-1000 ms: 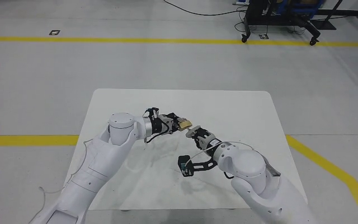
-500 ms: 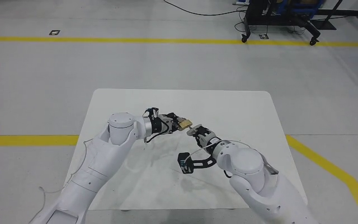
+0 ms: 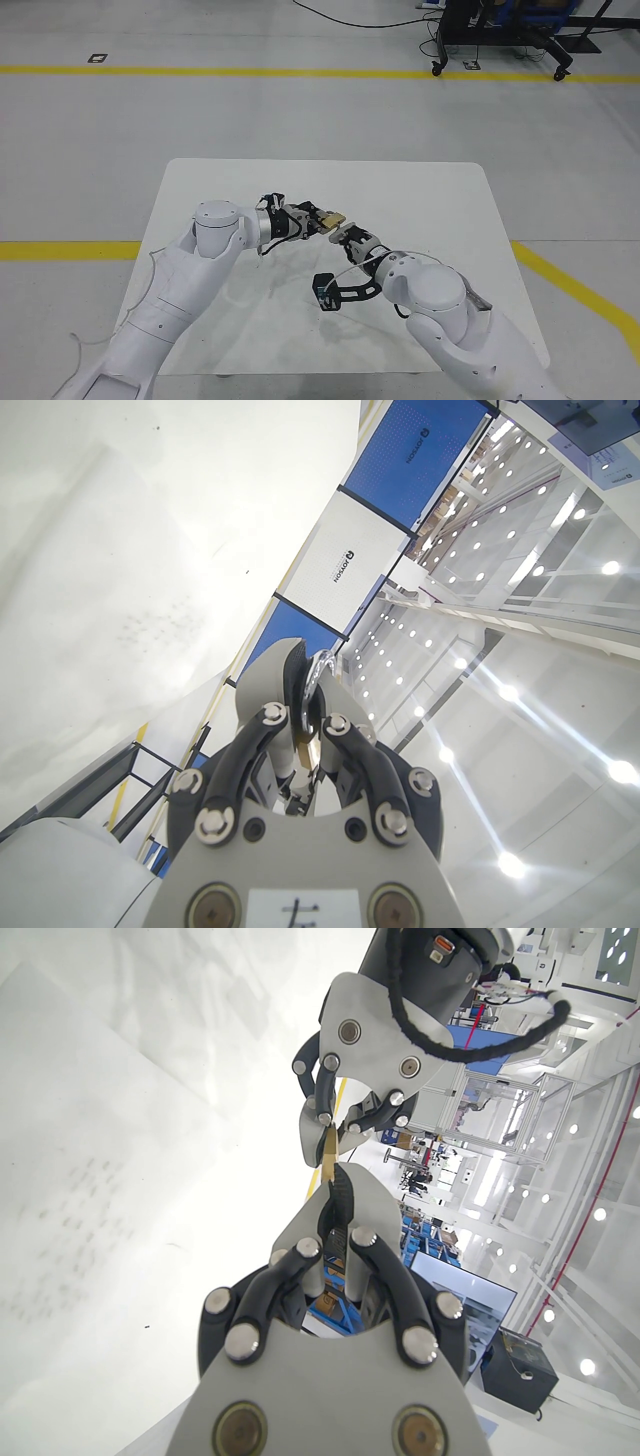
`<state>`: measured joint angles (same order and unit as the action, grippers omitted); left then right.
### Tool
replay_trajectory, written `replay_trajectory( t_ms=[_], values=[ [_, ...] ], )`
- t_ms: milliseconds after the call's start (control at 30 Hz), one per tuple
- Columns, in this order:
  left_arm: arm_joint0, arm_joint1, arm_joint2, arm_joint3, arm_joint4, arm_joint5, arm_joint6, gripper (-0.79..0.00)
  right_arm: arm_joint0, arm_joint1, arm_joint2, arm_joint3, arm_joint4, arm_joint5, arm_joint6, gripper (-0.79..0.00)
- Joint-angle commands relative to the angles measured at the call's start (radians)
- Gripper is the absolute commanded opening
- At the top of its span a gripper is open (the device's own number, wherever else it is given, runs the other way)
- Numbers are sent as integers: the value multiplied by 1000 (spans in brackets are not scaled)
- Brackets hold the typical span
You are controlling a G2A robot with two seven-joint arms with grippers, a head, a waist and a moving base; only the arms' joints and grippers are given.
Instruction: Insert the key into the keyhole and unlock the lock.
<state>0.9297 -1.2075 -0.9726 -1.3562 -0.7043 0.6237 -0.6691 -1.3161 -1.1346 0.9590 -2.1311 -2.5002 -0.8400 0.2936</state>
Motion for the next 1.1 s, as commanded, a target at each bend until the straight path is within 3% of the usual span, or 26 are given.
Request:
replay_trajectory(
  t_ms=[0,200,400,567,1067],
  values=[
    [2,0,-5,0,-11,-1,0,-785,-2,-1,3,-3,7,14,-2,-785],
    [2,2,-22,-1,-23,2,1,-785,-35,6,61,-33,56,46,-65,-785],
    [7,5,-28,-9,-29,-1,-35,-785,-89,30,168,-62,107,47,-234,-785],
    [4,7,-15,-12,-9,-3,-67,-785,-105,48,199,-57,62,25,-326,-785],
    [1,10,-7,-7,3,-18,-114,-785,-107,53,193,-49,69,34,-304,-785]
  ],
)
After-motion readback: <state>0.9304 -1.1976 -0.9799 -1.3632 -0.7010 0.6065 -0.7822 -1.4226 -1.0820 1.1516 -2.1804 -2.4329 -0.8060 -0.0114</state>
